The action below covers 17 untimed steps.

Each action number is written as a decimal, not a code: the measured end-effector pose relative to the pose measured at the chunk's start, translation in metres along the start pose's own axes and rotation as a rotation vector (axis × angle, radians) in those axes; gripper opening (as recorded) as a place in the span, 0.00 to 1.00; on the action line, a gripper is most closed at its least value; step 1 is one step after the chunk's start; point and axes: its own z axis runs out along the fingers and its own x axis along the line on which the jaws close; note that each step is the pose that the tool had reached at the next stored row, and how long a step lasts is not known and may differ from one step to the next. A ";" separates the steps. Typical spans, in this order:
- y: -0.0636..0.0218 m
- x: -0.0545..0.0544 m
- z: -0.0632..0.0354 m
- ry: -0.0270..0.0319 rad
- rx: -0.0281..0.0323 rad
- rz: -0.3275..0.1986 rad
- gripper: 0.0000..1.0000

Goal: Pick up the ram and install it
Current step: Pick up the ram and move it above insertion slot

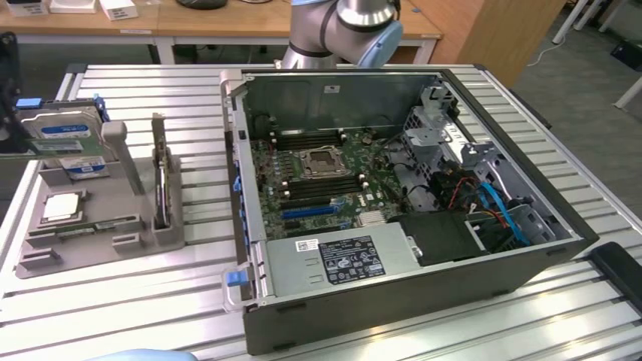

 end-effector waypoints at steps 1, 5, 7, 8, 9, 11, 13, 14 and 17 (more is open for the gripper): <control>-0.0039 0.000 -0.0007 0.0001 -0.0012 0.000 0.13; -0.0208 -0.002 -0.0036 0.0008 -0.0079 0.000 0.13; -0.0299 -0.003 -0.0050 0.0013 -0.0123 0.000 0.13; -0.0343 -0.004 -0.0055 0.0015 -0.0144 0.001 0.13; -0.0386 -0.004 -0.0061 0.0018 -0.0168 0.001 0.13; -0.0470 -0.005 -0.0073 0.0024 -0.0215 0.001 0.13; -0.0556 -0.006 -0.0084 0.0027 -0.0260 0.001 0.13; -0.0598 -0.007 -0.0092 0.0030 -0.0281 0.001 0.13; -0.0714 -0.008 -0.0116 0.0035 -0.0323 0.001 0.13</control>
